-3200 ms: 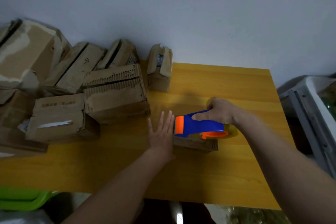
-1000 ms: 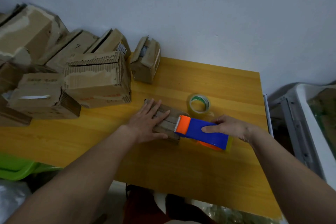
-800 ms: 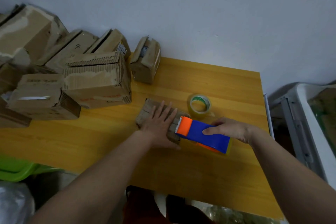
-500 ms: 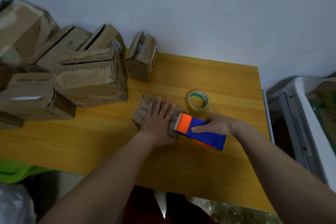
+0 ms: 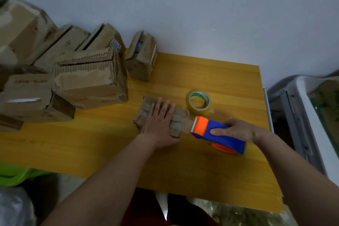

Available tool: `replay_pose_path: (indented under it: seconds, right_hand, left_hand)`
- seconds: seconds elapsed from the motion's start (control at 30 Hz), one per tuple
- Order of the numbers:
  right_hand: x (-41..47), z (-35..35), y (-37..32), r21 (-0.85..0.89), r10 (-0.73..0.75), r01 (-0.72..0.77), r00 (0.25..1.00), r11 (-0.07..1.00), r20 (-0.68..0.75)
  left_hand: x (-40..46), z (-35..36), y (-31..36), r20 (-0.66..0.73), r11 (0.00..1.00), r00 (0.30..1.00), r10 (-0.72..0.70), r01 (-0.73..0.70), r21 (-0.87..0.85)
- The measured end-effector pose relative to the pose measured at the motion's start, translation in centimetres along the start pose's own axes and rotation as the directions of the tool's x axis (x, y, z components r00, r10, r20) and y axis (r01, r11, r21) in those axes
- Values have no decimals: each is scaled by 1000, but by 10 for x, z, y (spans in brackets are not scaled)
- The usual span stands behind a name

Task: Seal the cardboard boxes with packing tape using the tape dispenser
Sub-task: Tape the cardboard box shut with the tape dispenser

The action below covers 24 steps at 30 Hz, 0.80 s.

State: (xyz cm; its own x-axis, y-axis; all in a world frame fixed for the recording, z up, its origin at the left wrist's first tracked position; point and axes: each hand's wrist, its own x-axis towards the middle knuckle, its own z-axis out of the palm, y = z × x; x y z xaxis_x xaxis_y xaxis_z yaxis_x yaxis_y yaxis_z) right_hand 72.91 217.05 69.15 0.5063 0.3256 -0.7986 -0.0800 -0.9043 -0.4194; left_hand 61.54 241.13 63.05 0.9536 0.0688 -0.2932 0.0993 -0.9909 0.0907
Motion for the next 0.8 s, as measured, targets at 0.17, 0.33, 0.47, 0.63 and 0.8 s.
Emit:
replay_pose_path:
  seconds: [0.17, 0.33, 0.47, 0.63, 0.8]
  right_hand:
    - [2, 8, -11, 62, -80, 81, 997, 995, -15]
    - [11, 17, -16, 84, -88, 89, 996, 992, -19]
    - [10, 16, -16, 74, -80, 81, 997, 994, -18]
    - [7, 13, -13, 85, -64, 67, 997, 994, -35]
    - [5, 6, -12, 46, -56, 57, 998, 997, -38]
  left_hand:
    - [-3, -2, -13, 40, 998, 998, 50, -51, 24]
    - [-11, -1, -28, -23, 994, 994, -107, 107, 15]
    - [-6, -5, -31, 10, 979, 981, -196, 196, -48]
    - [-3, -4, -28, 23, 973, 974, -225, 226, -40]
    - [-2, -5, -27, 31, 970, 970, -240, 241, -27]
